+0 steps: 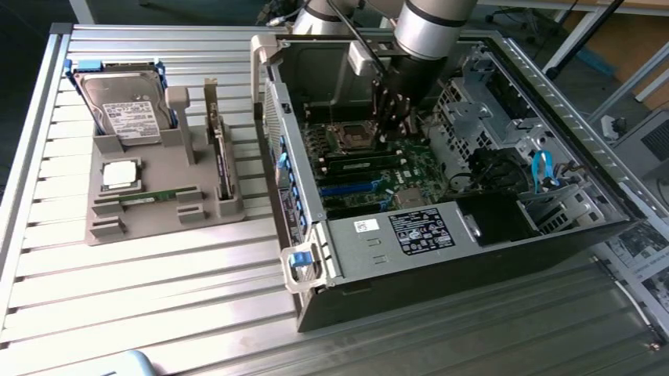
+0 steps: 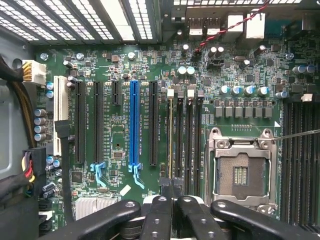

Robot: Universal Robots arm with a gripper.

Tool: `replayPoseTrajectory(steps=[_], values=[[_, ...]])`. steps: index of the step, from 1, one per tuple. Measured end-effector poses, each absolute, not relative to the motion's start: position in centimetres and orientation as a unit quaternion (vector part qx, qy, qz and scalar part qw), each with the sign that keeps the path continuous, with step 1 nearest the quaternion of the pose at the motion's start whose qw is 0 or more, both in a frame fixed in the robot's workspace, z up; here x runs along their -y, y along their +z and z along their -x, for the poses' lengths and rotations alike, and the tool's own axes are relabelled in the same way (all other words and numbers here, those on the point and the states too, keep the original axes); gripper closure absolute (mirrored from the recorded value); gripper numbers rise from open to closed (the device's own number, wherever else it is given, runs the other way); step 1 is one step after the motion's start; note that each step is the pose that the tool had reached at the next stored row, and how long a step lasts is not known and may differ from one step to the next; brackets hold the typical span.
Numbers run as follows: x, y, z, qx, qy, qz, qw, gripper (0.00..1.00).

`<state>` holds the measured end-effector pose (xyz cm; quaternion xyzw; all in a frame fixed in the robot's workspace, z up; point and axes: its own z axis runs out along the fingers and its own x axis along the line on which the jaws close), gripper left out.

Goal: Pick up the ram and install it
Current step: 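Insert the ram into the slot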

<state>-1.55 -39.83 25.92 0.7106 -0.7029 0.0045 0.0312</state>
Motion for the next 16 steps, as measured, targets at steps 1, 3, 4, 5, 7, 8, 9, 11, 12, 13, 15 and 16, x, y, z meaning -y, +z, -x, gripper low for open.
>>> replayPoseTrajectory(steps=[1, 3, 4, 5, 7, 8, 9, 11, 12, 13, 15, 16], values=[[39.8, 26.0, 1.5, 0.703, 0.005, -0.711, 0.031, 0.89], [39.8, 26.1, 1.6, 0.703, 0.005, -0.711, 0.031, 0.89], [39.8, 26.2, 1.5, 0.703, 0.005, -0.711, 0.031, 0.89], [39.8, 26.2, 1.5, 0.703, 0.005, -0.711, 0.031, 0.89], [39.8, 26.4, 1.5, 0.703, 0.005, -0.711, 0.031, 0.89], [39.8, 26.5, 1.5, 0.703, 0.005, -0.711, 0.031, 0.89], [39.8, 26.6, 1.6, 0.703, 0.005, -0.711, 0.031, 0.89], [39.8, 26.8, 1.5, 0.703, 0.005, -0.711, 0.031, 0.89], [39.8, 26.9, 1.6, 0.703, 0.005, -0.711, 0.031, 0.89], [39.8, 26.9, 1.5, 0.703, 0.005, -0.711, 0.031, 0.89], [39.8, 27.1, 1.5, 0.703, 0.005, -0.711, 0.031, 0.89], [39.8, 27.1, 1.6, 0.703, 0.005, -0.711, 0.031, 0.89]])
